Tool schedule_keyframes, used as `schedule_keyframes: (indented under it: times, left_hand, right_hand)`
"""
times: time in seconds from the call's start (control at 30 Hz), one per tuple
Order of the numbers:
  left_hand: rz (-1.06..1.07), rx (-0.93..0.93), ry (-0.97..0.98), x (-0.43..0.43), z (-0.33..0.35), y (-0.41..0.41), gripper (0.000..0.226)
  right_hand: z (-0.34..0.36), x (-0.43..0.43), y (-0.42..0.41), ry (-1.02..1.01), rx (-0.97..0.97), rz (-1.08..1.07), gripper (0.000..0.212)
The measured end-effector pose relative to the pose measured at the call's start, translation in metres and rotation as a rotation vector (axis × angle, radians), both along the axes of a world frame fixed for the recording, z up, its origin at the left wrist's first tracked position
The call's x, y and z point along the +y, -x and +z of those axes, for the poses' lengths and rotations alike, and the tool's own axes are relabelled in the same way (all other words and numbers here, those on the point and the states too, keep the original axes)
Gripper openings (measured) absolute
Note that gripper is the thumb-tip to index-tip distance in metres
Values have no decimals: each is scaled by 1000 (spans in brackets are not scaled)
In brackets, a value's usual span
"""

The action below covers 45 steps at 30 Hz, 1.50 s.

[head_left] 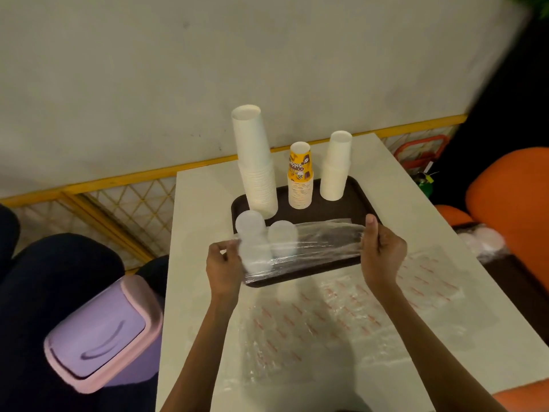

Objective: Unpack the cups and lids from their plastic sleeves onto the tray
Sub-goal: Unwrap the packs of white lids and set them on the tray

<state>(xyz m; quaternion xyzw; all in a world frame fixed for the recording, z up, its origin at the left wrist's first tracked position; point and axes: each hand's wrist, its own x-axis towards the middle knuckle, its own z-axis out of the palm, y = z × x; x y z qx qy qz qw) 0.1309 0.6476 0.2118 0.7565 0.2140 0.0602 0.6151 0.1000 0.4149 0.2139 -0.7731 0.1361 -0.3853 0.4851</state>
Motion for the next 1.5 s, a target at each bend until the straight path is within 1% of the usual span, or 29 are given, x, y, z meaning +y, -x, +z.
schedule_keyframes:
  times: [0.07,0.1,0.13,0.17,0.2,0.23,0.27,0.3,0.33,0.37,0.4,0.43,0.47,0.5,0.57,0.63,0.67,0.73,0.77,0.9,0.93,1.0,1.13,1.23,1.27,1.33,1.4,1.43,1.5]
  left_hand:
    - [-22,-18,29,-9,4,4,15]
    - [-42,-33,44,-14,6,6,15]
    - [-65,-54,59,-19,7,9,11]
    - [-86,-75,77,-26,9,12,10]
    - [-100,-83,82,-30,7,15,11]
    - [-116,-82,78,-34,4,19,11]
    - [-133,-84,54,-34,0,21,10]
    - [-133,-76,37,-40,-11,28,11]
    - [-145,-75,-1,-38,-19,31,12]
    - [-156,-66,-42,-36,-31,39,13]
    - [-170,-45,-83,-33,-41,43,14]
    - [-172,-12,-121,-33,-57,50,13]
    - [-180,27,-161,-32,-72,55,12]
    - [-182,85,-189,-32,-86,61,10]
    - [-172,180,-207,-30,-104,70,15]
    - [-126,251,-150,-30,-116,80,22]
    - [-99,284,-110,-31,-119,84,24]
    - [-11,360,-73,-29,-128,91,30]
    - [25,384,-85,-27,-133,94,33]
    - [23,390,-225,-19,-141,97,21]
    - [13,383,-255,-18,-141,98,18]
    - [16,363,-324,-17,-141,99,16]
    - [38,386,-472,-19,-141,104,22]
    - [67,250,-557,-19,-143,107,29]
    - [88,164,-556,-21,-141,107,27]
    - [100,15,-510,-25,-137,105,21]
    - [49,-72,-467,-31,-135,101,17]
    - [11,-106,-470,-34,-135,99,17]
    - [-76,-141,-516,-42,-139,96,24]
  right_hand:
    - [-3,-9,2,-39,-9,42,55]
    - [-6,-12,3,-120,1,63,59]
    - [-7,-13,6,-265,52,80,65]
    - [-13,-20,7,-456,165,90,70]
    - [-20,-30,8,-701,349,134,74]
    - [-27,-40,12,-1008,527,259,81]
    - [-34,-46,13,-1260,637,370,94]
    - [-43,-57,16,-1407,718,459,108]
    - [-52,-61,19,-1444,749,510,109]
    - [-63,-67,23,-1426,752,528,92]
    - [-68,-67,24,-1387,736,526,62]
    - [-78,-68,29,-1365,719,592,39]
    - [-83,-68,32,-1313,695,658,34]
    - [-88,-70,35,-1244,724,631,34]
    - [-90,-70,35,-1037,796,485,30]
    - [-90,-62,32,-817,914,409,30]
    - [-93,-58,31,-727,952,392,35]
    - [-99,-49,31,-643,984,380,42]
    - [-104,-46,33,-611,998,383,40]
    - [-112,-40,32,-416,980,386,15]
    - [-116,-40,31,-389,973,385,16]
    - [-120,-37,29,-321,974,371,28]
    - [-120,-32,27,-90,962,285,37]
    - [-114,-22,34,56,914,192,51]
    - [-111,-17,38,142,868,157,55]
    - [-111,-3,45,326,687,172,52]
    - [-115,19,51,467,492,324,43]
    - [-118,30,53,516,452,428,39]
    - [-126,51,55,569,469,588,33]
